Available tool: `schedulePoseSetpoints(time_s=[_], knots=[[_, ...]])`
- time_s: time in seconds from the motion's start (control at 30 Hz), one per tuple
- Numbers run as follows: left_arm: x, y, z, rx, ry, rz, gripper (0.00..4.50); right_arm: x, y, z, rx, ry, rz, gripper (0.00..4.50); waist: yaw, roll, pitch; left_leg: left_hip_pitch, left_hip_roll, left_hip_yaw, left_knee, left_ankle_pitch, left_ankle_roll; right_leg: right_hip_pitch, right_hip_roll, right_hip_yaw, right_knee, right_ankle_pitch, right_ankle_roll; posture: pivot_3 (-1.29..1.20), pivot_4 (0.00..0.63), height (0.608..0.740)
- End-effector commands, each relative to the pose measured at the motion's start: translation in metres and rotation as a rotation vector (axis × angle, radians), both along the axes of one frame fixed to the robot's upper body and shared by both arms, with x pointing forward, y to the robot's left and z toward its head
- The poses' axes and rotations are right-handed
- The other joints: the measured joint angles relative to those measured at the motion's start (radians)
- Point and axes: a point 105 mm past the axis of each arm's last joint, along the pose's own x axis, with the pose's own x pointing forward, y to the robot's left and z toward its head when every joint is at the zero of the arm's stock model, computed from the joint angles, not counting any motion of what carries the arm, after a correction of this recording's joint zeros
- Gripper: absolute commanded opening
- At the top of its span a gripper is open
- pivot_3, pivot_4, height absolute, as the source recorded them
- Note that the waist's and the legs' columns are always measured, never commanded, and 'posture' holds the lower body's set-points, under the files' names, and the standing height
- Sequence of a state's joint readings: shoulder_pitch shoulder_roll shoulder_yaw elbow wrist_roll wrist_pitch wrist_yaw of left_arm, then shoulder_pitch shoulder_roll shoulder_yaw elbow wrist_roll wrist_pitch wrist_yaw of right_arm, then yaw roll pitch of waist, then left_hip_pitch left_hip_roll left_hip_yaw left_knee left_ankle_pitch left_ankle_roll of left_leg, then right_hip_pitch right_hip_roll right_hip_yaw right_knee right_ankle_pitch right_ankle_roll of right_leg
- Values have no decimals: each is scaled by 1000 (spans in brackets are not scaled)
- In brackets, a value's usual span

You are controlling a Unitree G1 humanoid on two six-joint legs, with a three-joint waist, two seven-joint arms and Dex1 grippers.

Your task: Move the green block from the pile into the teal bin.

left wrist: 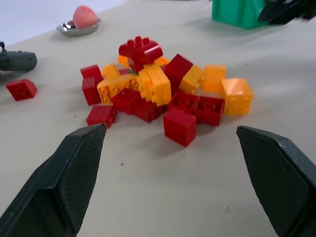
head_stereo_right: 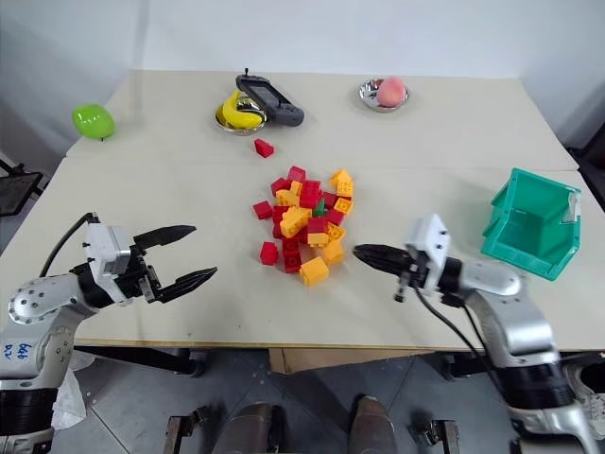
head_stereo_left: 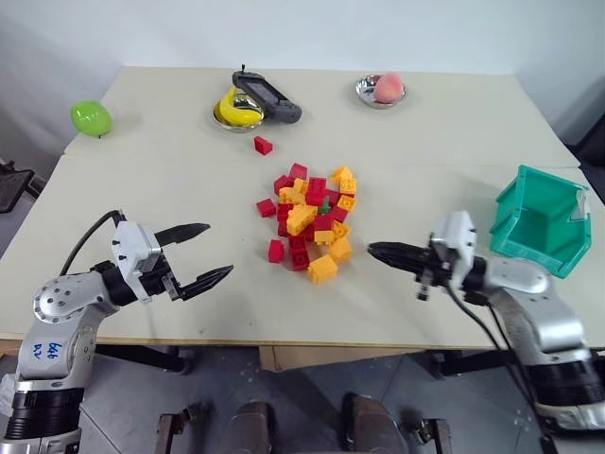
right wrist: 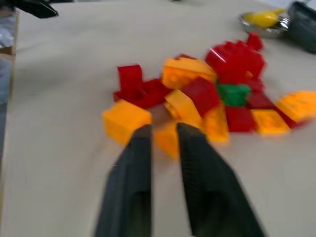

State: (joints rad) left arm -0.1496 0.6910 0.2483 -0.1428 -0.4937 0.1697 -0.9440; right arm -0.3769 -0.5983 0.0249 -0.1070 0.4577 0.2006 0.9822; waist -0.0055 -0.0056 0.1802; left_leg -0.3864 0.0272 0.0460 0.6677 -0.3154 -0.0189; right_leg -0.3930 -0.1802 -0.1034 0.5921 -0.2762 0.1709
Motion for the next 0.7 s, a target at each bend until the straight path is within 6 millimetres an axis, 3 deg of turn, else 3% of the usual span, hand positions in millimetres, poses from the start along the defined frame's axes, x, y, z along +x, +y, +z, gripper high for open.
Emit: schedulePoseSetpoints(time_s=[0.03,0.23,0.4,0.5,0.7], knots=[[2,-3,5,-13,21,-17,4500,20,31,-1,-20,-10,-27,17,-1,0,0,0,0,0,0,0,0,0,0,0,1,0,0,0,150,740],[9,-8,9,-8,-12,-17,4500,57,97,-10,-57,39,-35,17,-5,0,0,-1,0,0,0,0,0,-1,0,0,1,0,0,0,150,740],[14,-5,11,-19,-39,32,4500,104,117,-9,-128,13,-231,17,-22,0,0,-1,0,0,-1,0,-1,-2,0,-1,1,0,0,0,150,740],[16,-1,12,-22,-50,59,4500,123,117,-3,-123,-4,-328,17,-30,0,0,0,0,0,-2,1,-2,-2,0,-2,1,0,-1,0,150,740],[19,0,14,-29,-63,83,4500,154,82,10,-56,25,-544,17,-34,0,0,0,0,0,-2,1,-2,-2,0,-2,1,0,-1,0,150,740]])
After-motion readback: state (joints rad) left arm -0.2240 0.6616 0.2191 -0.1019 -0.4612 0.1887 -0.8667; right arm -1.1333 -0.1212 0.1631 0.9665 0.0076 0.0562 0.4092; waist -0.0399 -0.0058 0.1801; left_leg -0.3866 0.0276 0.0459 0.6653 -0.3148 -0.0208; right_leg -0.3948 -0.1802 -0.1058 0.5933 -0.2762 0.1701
